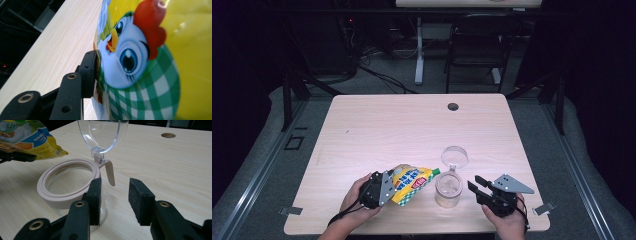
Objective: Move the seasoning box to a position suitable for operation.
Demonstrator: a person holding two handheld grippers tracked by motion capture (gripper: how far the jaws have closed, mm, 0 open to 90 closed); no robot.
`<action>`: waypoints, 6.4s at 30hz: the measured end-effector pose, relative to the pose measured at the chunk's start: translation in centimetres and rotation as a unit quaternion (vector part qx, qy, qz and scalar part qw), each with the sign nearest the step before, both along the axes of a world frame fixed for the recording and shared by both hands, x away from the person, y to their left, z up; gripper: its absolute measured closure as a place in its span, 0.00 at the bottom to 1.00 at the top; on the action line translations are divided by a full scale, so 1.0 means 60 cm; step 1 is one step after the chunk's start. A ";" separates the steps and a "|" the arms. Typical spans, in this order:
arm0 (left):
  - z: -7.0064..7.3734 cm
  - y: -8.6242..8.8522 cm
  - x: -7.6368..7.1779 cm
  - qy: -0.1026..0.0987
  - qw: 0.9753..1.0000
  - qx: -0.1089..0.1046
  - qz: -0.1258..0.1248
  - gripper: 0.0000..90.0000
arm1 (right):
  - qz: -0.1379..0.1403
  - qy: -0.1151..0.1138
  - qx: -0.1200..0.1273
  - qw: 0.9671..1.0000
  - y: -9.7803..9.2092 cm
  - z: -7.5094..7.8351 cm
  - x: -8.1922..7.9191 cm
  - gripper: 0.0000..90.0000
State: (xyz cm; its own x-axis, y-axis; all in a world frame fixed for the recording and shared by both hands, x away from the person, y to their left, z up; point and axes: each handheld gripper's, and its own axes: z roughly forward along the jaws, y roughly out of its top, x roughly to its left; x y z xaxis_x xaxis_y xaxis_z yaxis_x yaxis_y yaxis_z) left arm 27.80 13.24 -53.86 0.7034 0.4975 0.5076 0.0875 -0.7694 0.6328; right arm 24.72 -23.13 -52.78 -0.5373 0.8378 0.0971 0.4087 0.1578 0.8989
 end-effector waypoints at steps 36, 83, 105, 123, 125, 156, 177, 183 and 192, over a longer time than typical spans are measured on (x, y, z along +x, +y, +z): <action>-0.006 -0.019 -0.011 -0.058 0.996 0.069 -0.001 0.65 | 0.022 -0.024 -0.032 0.999 0.011 0.007 -0.006 0.64; 0.003 -0.024 -0.012 -0.066 0.994 0.085 0.009 0.65 | 0.105 -0.013 -0.092 0.990 0.083 0.077 0.022 0.78; 0.019 -0.036 -0.010 -0.062 0.994 0.089 0.014 0.65 | 0.124 -0.072 -0.120 0.982 0.097 0.066 -0.006 0.72; 0.023 -0.045 -0.015 -0.070 0.992 0.105 0.005 0.65 | 0.129 -0.099 -0.135 0.977 0.102 0.070 -0.014 0.70; 0.025 -0.046 -0.015 -0.071 0.991 0.114 0.005 0.65 | 0.128 -0.101 -0.145 0.976 0.104 0.068 -0.015 0.69; 0.022 -0.051 -0.011 -0.065 0.988 0.142 -0.001 0.65 | 0.133 -0.131 -0.202 0.962 0.125 0.053 -0.015 0.65; 0.034 -0.052 -0.010 -0.087 0.980 0.182 -0.008 0.65 | 0.135 -0.136 -0.236 0.953 0.138 0.048 -0.017 0.67; 0.033 -0.053 -0.011 -0.088 0.979 0.186 -0.008 0.65 | 0.133 -0.139 -0.249 0.949 0.141 0.045 -0.016 0.68; 0.032 -0.054 -0.016 -0.108 0.974 0.197 -0.004 0.65 | 0.129 -0.137 -0.266 0.945 0.147 0.043 -0.018 0.71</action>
State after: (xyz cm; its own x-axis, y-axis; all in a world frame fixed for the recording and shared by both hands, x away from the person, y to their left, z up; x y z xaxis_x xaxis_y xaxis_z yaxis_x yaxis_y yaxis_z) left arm 26.83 10.01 -51.95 0.5617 0.2291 0.7950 -0.0230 -0.9562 0.2918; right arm 23.67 -14.33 -50.22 -0.6739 0.5670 -0.4738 0.0593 0.6806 0.7302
